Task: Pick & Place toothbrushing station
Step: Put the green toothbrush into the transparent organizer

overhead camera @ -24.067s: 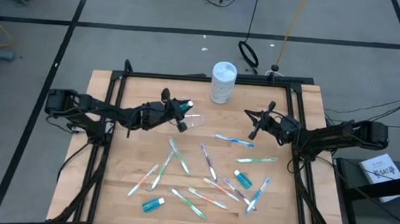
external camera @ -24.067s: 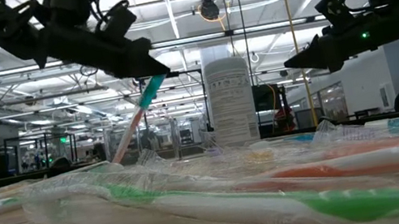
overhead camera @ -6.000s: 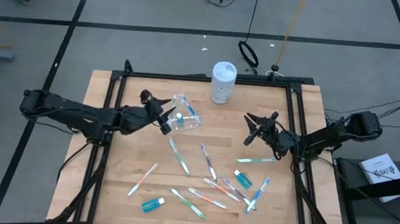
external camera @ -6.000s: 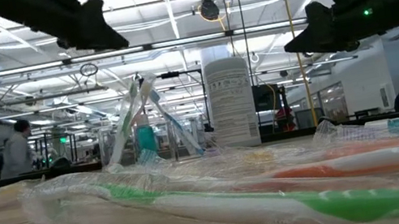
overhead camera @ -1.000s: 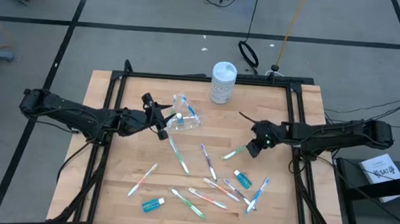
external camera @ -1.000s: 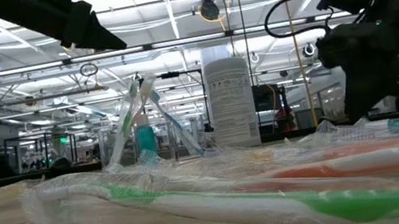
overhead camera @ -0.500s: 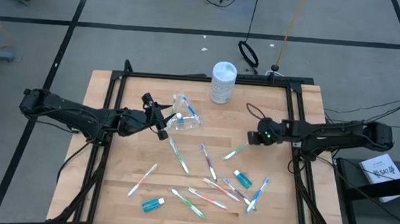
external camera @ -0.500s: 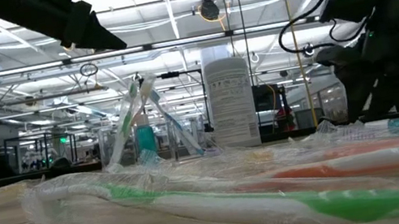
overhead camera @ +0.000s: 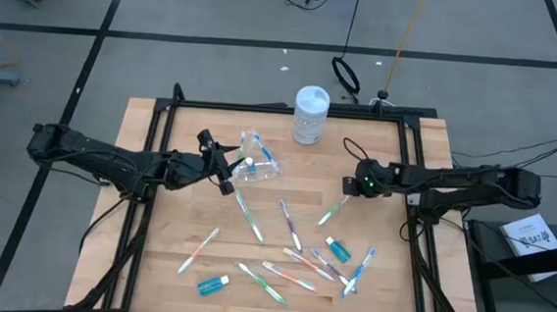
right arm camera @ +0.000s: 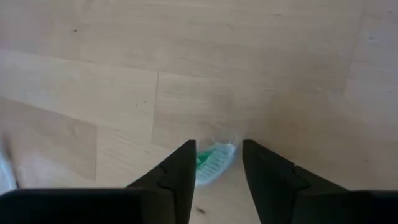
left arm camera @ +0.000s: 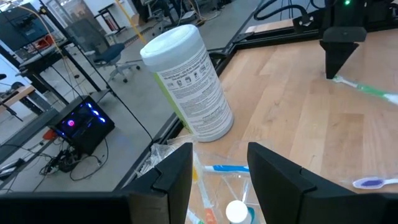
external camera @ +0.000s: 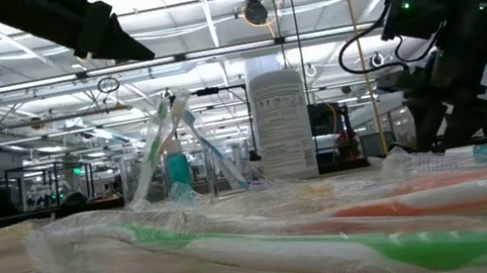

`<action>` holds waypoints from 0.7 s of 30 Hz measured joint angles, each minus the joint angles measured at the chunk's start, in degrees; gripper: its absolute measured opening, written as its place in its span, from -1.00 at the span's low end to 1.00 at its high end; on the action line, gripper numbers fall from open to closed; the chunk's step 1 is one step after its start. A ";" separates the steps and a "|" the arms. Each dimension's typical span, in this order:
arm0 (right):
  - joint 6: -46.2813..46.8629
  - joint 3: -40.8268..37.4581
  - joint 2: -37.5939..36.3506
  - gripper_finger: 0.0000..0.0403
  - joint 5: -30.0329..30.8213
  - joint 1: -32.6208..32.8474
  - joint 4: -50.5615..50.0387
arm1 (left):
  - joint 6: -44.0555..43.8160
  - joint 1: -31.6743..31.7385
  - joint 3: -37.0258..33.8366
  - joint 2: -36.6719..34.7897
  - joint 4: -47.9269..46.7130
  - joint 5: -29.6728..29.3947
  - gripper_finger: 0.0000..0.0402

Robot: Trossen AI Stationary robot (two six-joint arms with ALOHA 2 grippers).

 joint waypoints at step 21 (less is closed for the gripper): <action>-18.22 -0.37 1.02 -0.91 3.22 -0.10 34.21 | 0.01 0.00 0.00 0.01 -0.04 0.00 -0.20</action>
